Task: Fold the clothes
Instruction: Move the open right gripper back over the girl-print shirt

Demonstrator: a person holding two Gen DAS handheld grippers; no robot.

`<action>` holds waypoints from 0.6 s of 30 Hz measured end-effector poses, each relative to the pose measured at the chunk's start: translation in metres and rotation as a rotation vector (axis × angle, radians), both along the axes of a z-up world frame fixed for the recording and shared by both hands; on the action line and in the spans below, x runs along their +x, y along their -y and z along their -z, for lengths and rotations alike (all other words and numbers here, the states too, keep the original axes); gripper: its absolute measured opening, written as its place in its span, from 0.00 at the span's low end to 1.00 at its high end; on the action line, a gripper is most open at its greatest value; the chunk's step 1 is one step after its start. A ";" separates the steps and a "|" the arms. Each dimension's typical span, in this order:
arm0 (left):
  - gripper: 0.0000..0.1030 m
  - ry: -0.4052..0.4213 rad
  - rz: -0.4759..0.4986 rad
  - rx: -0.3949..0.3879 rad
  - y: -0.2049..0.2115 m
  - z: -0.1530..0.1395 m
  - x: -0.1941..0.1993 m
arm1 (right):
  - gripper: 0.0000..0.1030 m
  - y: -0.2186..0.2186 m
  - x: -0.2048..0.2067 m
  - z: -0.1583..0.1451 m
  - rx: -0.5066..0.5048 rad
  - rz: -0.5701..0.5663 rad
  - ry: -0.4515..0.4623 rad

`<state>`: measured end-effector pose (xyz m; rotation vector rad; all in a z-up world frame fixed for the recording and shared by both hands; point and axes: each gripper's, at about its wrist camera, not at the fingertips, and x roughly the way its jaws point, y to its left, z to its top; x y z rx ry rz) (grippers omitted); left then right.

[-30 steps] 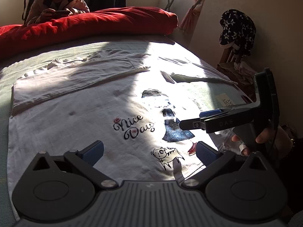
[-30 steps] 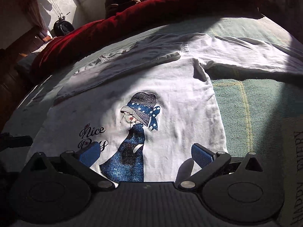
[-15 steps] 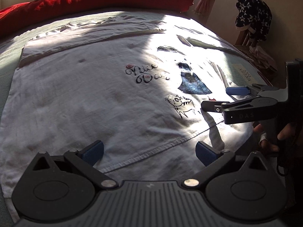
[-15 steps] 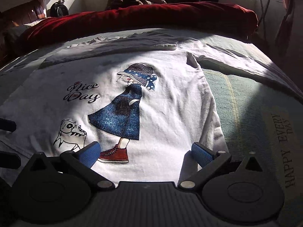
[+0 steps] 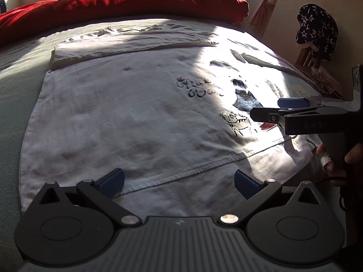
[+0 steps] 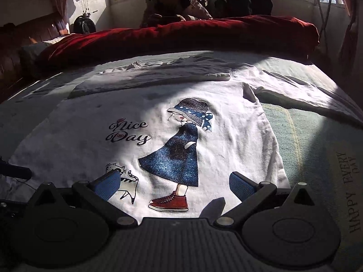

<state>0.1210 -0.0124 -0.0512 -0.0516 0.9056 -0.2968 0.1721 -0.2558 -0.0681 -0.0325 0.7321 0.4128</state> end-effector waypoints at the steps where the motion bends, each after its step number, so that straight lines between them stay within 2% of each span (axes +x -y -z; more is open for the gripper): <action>1: 0.99 0.000 -0.001 -0.002 -0.001 0.000 -0.001 | 1.00 -0.005 0.001 0.000 -0.009 -0.011 0.004; 9: 0.99 0.006 -0.013 -0.010 -0.006 -0.002 -0.005 | 1.00 -0.021 -0.016 0.020 -0.124 -0.065 -0.001; 15: 0.99 0.021 -0.007 -0.022 -0.005 -0.006 -0.005 | 1.00 0.007 -0.041 0.014 -0.082 -0.066 0.014; 18: 0.99 0.026 -0.003 -0.023 -0.004 -0.006 -0.005 | 1.00 0.026 -0.045 0.011 -0.052 -0.014 0.023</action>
